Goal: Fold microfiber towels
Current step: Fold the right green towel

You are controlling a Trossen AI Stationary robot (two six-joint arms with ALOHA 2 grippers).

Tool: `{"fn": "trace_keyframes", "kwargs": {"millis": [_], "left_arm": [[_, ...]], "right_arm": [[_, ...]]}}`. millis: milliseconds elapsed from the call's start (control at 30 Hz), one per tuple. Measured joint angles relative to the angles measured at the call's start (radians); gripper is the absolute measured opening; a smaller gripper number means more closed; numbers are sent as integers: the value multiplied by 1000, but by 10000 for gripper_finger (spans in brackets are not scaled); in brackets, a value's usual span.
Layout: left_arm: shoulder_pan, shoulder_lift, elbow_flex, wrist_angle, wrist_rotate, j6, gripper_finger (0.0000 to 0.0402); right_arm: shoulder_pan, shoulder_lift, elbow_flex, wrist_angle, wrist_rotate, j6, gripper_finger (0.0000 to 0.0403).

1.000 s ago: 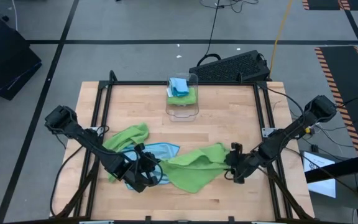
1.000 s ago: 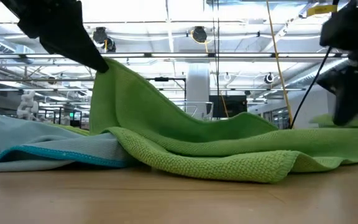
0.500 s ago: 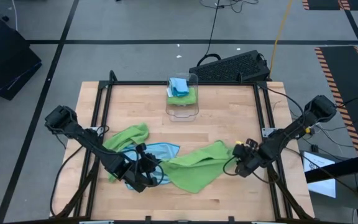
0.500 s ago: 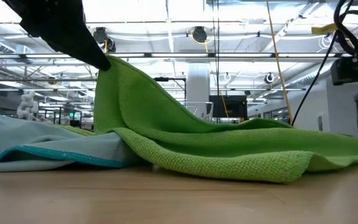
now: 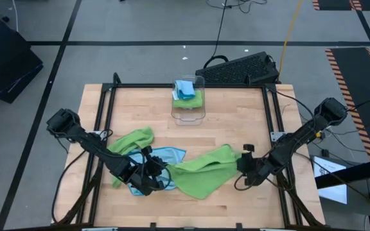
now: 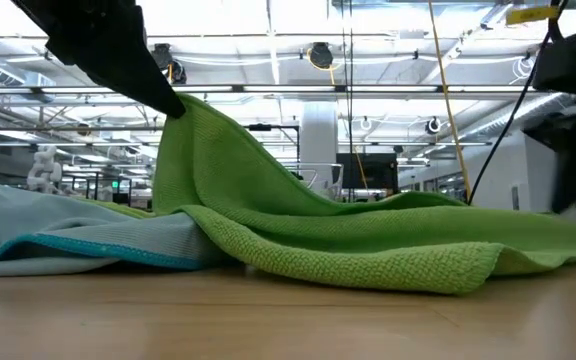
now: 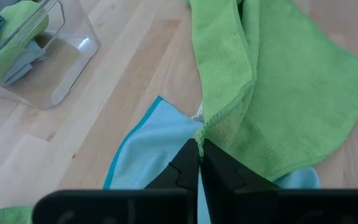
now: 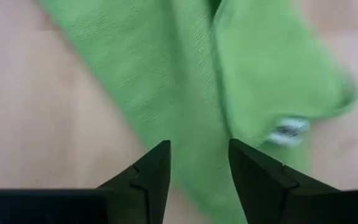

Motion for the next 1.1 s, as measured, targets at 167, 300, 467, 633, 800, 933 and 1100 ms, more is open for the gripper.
{"fn": "trace_keyframes", "kwargs": {"millis": [167, 300, 467, 633, 800, 933, 1100], "left_arm": [[0, 0, 0, 0, 1, -2, 7], [0, 0, 0, 0, 2, -8, 18], [0, 0, 0, 3, 2, -6, 5], [0, 0, 0, 4, 2, -6, 17], [0, 0, 0, 8, 2, 0, 8], [0, 0, 1, 16, 2, 11, 8], [0, 0, 1, 22, 2, 13, 17]], "right_arm": [[0, 0, 0, -4, 89, -69, 154], [13, 0, -18, -2, 146, -108, 161], [26, 0, -94, 44, 176, -169, 164], [28, 0, -137, 68, 229, -174, 164], [32, 0, -113, 73, 239, -191, 164], [32, 0, -97, 72, 266, -223, 163], [32, 0, -96, 43, 258, -225, 147]]}}
